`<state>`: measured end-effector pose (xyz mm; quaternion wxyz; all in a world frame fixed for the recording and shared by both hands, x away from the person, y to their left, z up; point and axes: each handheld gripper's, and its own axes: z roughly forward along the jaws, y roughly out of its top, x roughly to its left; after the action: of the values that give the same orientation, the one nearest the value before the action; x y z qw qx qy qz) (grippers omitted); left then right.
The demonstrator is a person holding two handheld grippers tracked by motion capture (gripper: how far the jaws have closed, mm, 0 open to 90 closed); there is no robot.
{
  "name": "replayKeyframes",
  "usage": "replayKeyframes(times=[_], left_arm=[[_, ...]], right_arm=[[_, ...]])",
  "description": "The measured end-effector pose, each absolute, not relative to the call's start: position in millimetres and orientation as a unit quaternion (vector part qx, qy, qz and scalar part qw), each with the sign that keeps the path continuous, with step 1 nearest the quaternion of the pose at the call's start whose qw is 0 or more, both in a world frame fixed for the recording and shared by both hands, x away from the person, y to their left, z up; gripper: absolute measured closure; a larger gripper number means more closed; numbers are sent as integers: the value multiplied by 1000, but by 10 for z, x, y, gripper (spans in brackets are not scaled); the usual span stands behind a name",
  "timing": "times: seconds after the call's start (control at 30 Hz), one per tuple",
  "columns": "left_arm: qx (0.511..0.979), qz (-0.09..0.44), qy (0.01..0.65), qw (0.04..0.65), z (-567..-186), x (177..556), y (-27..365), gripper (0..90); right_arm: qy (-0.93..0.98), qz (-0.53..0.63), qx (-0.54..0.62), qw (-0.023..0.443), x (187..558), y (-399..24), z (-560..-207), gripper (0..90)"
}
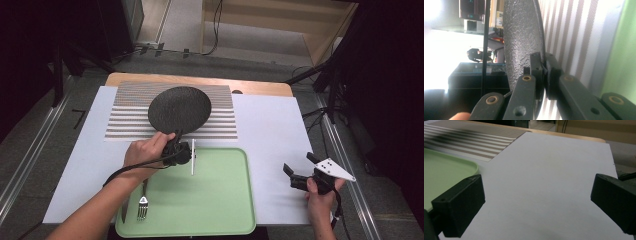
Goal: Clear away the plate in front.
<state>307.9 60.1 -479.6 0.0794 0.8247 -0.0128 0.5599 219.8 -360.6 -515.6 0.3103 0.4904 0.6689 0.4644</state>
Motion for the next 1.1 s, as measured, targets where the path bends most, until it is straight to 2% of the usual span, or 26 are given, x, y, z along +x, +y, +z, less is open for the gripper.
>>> replayKeyframes(times=[1.1], left_arm=[[816, 569, -52, 90, -4913, 2211, 621, 868]], right_arm=[[669, 463, 491, 311, 2196, -3603, -5155, 0]])
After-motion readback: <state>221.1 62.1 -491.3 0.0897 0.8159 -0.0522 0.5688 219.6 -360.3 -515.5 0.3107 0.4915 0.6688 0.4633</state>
